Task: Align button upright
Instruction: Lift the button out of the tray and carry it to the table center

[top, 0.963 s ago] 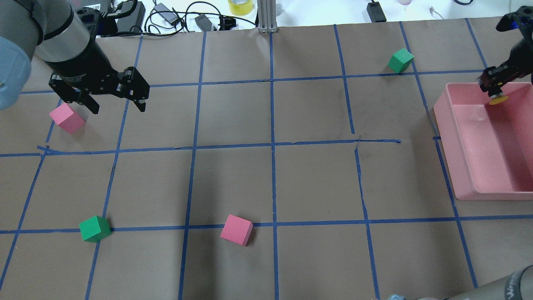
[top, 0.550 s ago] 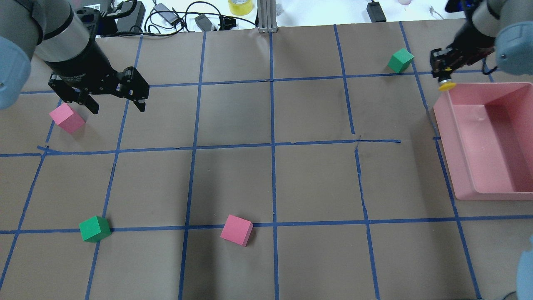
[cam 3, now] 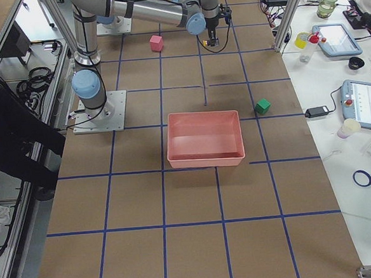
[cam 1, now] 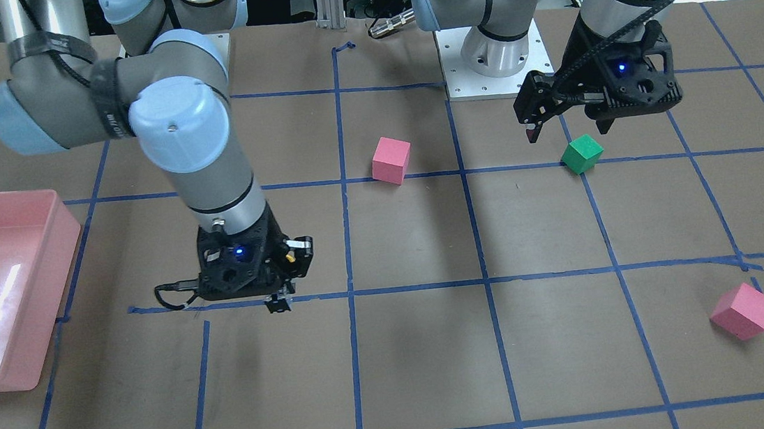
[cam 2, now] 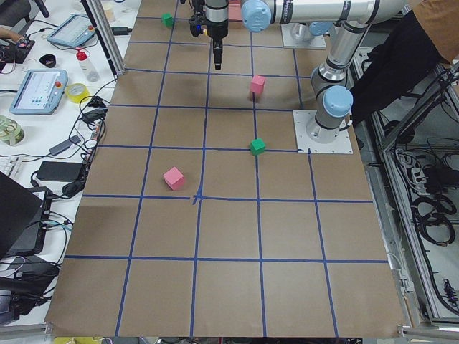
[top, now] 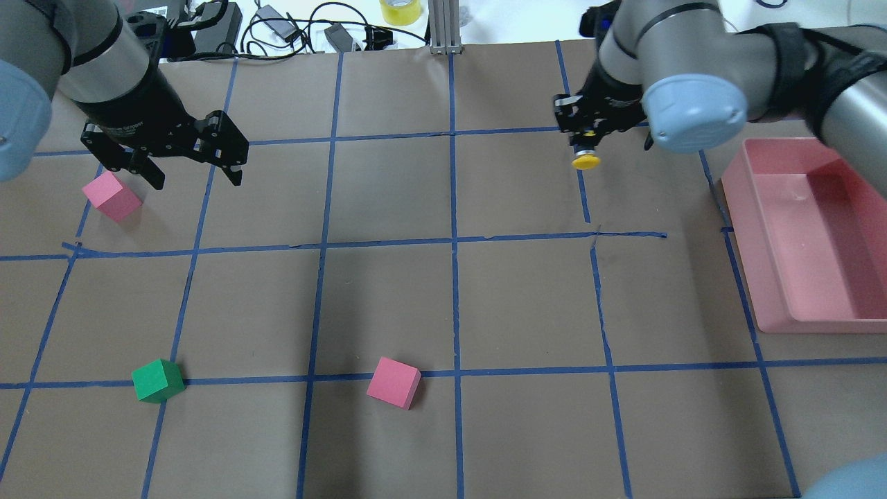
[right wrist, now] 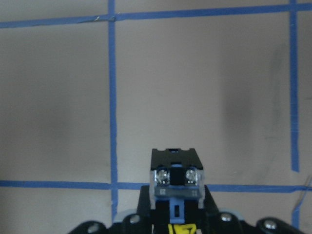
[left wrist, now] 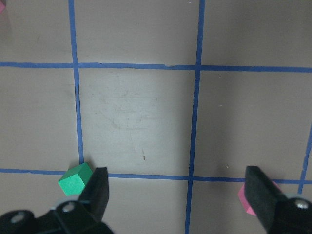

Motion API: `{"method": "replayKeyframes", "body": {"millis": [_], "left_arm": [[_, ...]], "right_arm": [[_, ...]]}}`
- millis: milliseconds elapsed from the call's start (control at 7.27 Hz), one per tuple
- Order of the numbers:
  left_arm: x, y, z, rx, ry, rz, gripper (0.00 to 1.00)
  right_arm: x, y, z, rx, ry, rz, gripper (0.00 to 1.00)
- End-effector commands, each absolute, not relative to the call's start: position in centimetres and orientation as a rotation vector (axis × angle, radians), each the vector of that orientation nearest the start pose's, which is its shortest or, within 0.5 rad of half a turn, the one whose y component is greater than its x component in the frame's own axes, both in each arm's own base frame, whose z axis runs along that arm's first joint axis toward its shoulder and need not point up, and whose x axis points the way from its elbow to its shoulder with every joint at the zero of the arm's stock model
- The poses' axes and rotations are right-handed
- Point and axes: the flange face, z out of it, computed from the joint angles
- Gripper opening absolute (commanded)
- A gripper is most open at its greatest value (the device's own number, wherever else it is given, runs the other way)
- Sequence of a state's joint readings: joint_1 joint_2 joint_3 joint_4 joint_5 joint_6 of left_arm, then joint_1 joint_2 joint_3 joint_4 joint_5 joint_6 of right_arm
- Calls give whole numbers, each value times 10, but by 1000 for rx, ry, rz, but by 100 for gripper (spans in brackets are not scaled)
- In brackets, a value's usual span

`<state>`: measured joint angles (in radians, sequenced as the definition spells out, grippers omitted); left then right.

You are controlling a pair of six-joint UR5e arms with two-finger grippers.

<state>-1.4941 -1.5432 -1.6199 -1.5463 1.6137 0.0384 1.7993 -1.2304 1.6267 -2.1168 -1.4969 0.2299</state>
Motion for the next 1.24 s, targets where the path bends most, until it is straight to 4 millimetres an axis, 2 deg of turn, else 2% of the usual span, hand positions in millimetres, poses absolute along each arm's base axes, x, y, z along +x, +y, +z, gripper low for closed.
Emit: {"method": "replayKeyframes", "body": {"millis": [0, 138, 412, 825, 1100], "left_arm": [[-92, -489, 480, -57, 3098, -1, 100], [-92, -489, 480, -57, 3098, -1, 100], [-92, -489, 480, -57, 3098, -1, 100], [-92, -489, 480, -55, 3097, 2, 100], [-91, -489, 480, -57, 3097, 2, 100]], "right_arm": [[341, -546, 277, -116, 3053, -80, 0], [347, -543, 266, -130, 3047, -79, 0], [346, -529, 220, -118, 3045, -59, 0], [364, -519, 213, -170, 3036, -81, 0], [368, -513, 207, -179, 3043, -64, 0]]}}
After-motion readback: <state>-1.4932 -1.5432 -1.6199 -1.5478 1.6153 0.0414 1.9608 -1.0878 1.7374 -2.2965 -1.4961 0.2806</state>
